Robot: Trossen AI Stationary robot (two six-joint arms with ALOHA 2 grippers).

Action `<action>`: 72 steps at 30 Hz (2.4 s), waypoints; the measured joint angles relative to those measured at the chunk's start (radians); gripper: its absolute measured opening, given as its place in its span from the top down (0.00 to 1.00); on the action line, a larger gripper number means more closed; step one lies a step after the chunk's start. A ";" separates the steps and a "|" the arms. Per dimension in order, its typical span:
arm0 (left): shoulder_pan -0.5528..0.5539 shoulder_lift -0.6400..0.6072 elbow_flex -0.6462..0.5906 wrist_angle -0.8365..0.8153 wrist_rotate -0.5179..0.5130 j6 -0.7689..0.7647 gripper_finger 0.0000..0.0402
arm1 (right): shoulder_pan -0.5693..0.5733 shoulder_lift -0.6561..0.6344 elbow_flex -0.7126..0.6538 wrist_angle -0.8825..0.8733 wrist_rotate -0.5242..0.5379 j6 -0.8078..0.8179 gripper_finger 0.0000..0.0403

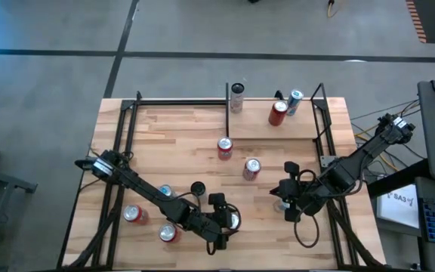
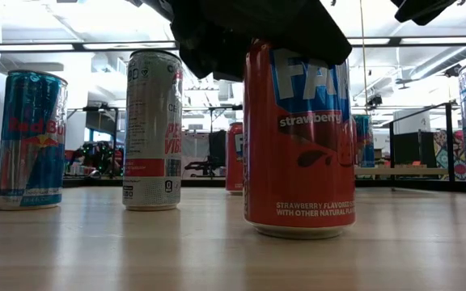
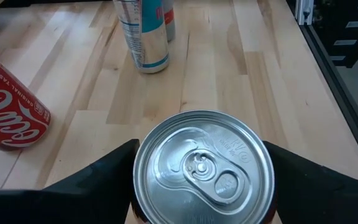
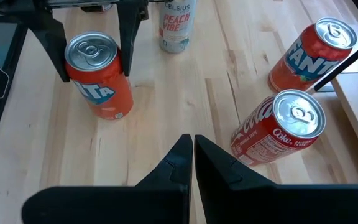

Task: Place canned beverage on shelf
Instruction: Put the bottom right orange soda can on the shelf

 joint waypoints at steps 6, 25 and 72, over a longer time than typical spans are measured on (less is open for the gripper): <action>0.000 0.000 0.008 -0.007 0.002 0.015 0.29 | 0.000 0.000 0.000 0.000 0.000 0.000 0.98; 0.000 -0.038 0.163 -0.189 0.001 0.168 0.29 | 0.000 -0.001 0.000 0.000 -0.001 -0.001 0.98; 0.586 -0.260 0.225 -0.173 0.489 0.645 0.29 | -0.050 -0.140 0.001 0.068 0.025 -0.185 0.98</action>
